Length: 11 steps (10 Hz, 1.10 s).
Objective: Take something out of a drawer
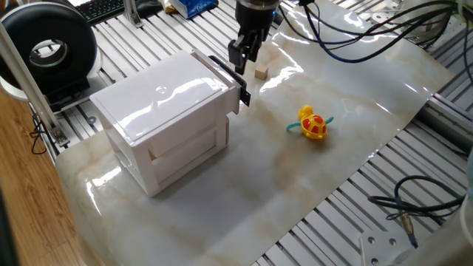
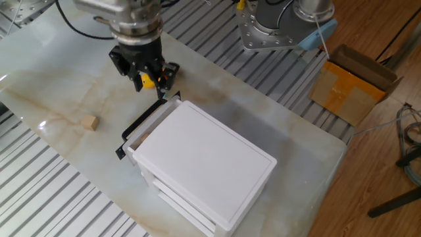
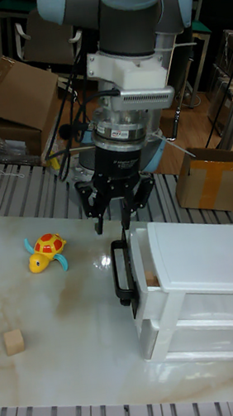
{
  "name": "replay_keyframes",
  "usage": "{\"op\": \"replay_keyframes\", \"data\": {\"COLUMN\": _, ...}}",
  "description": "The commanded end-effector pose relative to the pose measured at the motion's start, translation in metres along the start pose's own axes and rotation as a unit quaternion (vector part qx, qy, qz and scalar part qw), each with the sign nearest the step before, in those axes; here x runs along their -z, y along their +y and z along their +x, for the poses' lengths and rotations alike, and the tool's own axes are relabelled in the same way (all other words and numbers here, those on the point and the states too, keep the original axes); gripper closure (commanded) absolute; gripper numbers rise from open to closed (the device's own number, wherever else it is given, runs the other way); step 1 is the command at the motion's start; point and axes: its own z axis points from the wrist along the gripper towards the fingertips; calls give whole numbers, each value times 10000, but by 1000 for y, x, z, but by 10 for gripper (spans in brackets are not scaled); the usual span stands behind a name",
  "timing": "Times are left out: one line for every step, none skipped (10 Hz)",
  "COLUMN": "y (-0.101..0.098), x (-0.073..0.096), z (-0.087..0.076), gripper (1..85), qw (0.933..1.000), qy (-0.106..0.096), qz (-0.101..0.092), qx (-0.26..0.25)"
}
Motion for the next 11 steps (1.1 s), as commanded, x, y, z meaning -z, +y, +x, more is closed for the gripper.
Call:
{"op": "replay_keyframes", "data": {"y": 16, "x": 11, "z": -10, "gripper": 840, "qw": 9997, "qy": -34, "qz": 5, "qx": -235}}
{"op": "replay_keyframes", "data": {"y": 20, "x": 11, "z": -12, "gripper": 847, "qw": 9994, "qy": -60, "qz": -68, "qx": -326}}
{"op": "replay_keyframes", "data": {"y": 22, "x": 11, "z": -13, "gripper": 847, "qw": 9992, "qy": -77, "qz": -103, "qx": -375}}
{"op": "replay_keyframes", "data": {"y": 24, "x": 11, "z": -14, "gripper": 847, "qw": 9989, "qy": -95, "qz": -147, "qx": -440}}
{"op": "replay_keyframes", "data": {"y": 28, "x": 11, "z": -17, "gripper": 847, "qw": 9983, "qy": -151, "qz": -220, "qx": -516}}
{"op": "replay_keyframes", "data": {"y": 31, "x": 11, "z": -24, "gripper": 847, "qw": 9976, "qy": -273, "qz": -279, "qx": -564}}
{"op": "replay_keyframes", "data": {"y": 35, "x": 8, "z": -31, "gripper": 847, "qw": 9972, "qy": -311, "qz": -341, "qx": -587}}
{"op": "replay_keyframes", "data": {"y": 38, "x": 4, "z": -35, "gripper": 847, "qw": 9966, "qy": -317, "qz": -411, "qx": -639}}
{"op": "replay_keyframes", "data": {"y": 39, "x": -1, "z": -39, "gripper": 847, "qw": 9965, "qy": -312, "qz": -428, "qx": -647}}
{"op": "replay_keyframes", "data": {"y": 41, "x": -8, "z": -46, "gripper": 847, "qw": 9965, "qy": -320, "qz": -426, "qx": -648}}
{"op": "replay_keyframes", "data": {"y": 43, "x": -13, "z": -52, "gripper": 847, "qw": 9964, "qy": -319, "qz": -427, "qx": -663}}
